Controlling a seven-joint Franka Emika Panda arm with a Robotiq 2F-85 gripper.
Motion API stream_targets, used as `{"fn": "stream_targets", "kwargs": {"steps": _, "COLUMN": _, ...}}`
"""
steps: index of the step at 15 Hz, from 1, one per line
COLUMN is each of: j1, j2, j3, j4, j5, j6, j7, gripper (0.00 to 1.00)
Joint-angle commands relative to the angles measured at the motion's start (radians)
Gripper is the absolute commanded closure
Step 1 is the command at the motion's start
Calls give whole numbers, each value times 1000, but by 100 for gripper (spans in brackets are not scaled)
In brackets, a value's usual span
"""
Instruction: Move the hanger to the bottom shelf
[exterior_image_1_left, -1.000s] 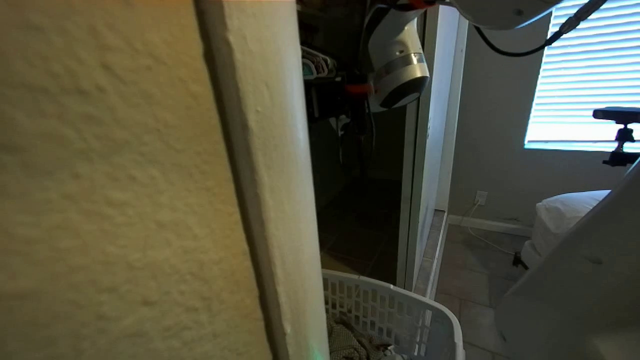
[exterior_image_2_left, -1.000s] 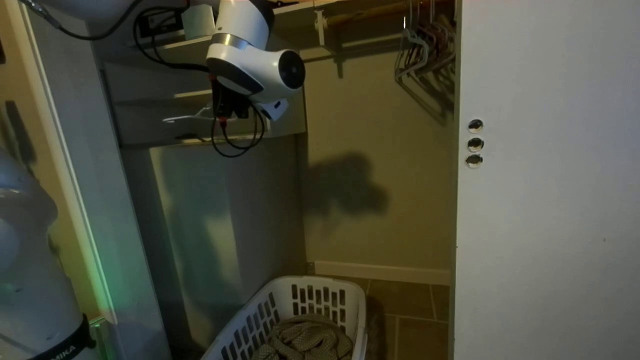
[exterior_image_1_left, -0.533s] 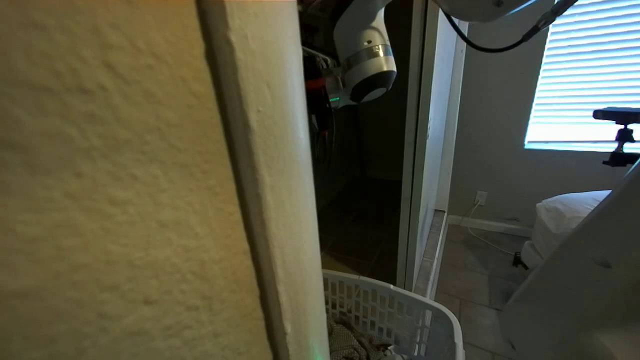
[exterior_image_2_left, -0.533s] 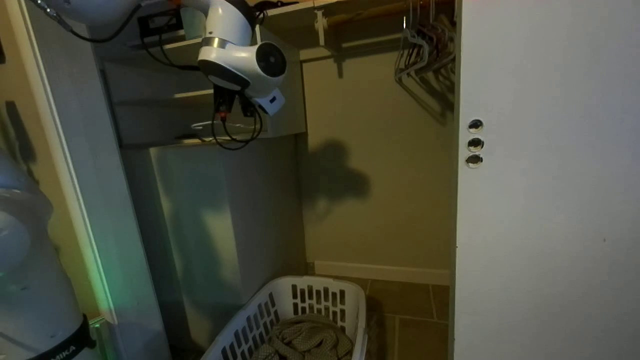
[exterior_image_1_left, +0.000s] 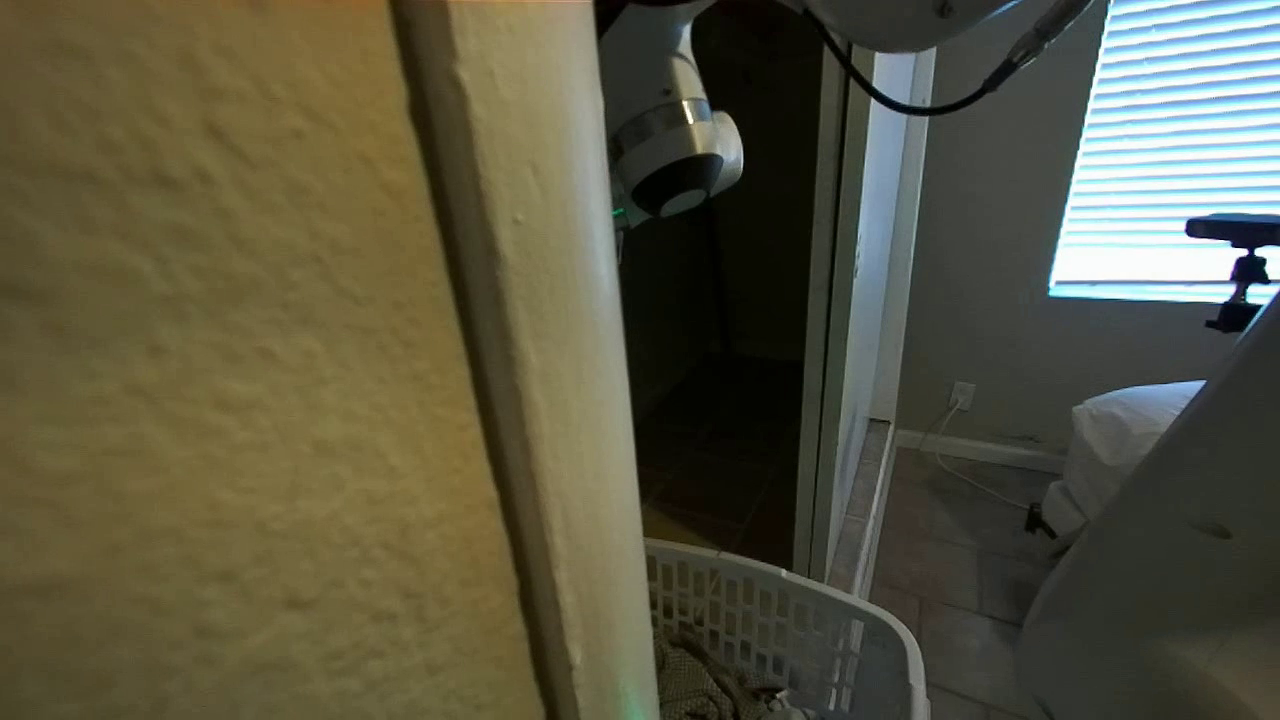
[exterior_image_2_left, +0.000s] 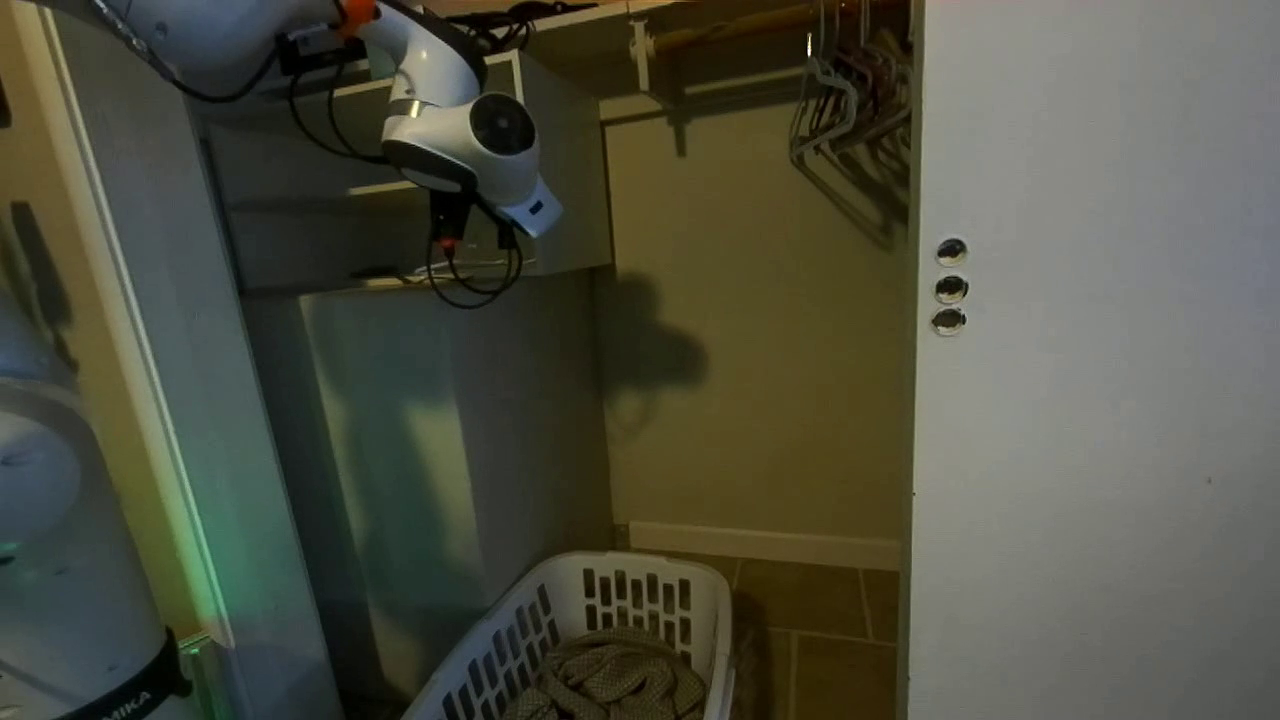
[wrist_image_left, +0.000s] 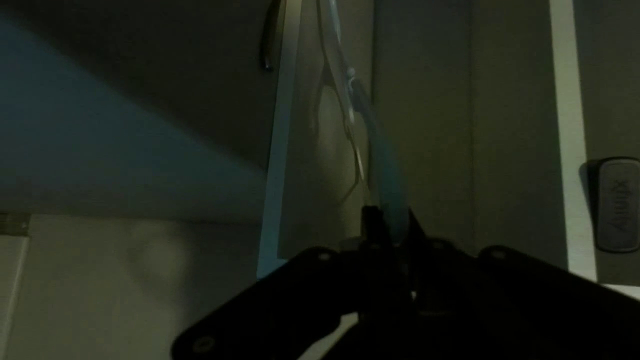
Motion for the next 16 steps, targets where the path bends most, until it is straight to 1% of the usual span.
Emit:
{"fn": "stream_targets", "kwargs": {"steps": 1, "j1": 35, "j2": 54, "j3": 24, "j4": 65, "j5": 2, "j6": 123, "j7": 58, "gripper": 97}}
{"fn": "stream_targets", "kwargs": {"steps": 5, "j1": 68, "j2": 87, "j3": 50, "j4": 88, "j5": -26, "j6": 230, "j7": 146, "gripper": 97}}
{"fn": "stream_targets", "kwargs": {"steps": 9, "j1": 91, "j2": 112, "j3": 57, "j4": 90, "j5": -58, "j6": 259, "j7": 200, "gripper": 97}}
{"fn": "stream_targets", "kwargs": {"steps": 10, "j1": 94, "j2": 116, "j3": 57, "j4": 88, "j5": -75, "j6": 265, "j7": 211, "gripper": 64}}
{"fn": "stream_targets", "kwargs": {"steps": 11, "j1": 94, "j2": 115, "j3": 57, "j4": 83, "j5": -106, "j6": 278, "j7": 230, "gripper": 62}}
{"fn": "stream_targets", "kwargs": {"steps": 13, "j1": 91, "j2": 111, "j3": 51, "j4": 76, "j5": -183, "j6": 277, "j7": 286, "gripper": 51}}
{"fn": "stream_targets", "kwargs": {"steps": 14, "j1": 89, "j2": 106, "j3": 48, "j4": 72, "j5": -228, "j6": 283, "j7": 318, "gripper": 42}}
{"fn": "stream_targets", "kwargs": {"steps": 15, "j1": 88, "j2": 100, "j3": 44, "j4": 69, "j5": -267, "j6": 273, "j7": 350, "gripper": 37}}
{"fn": "stream_targets", "kwargs": {"steps": 16, "j1": 86, "j2": 94, "j3": 41, "j4": 67, "j5": -309, "j6": 268, "j7": 381, "gripper": 29}}
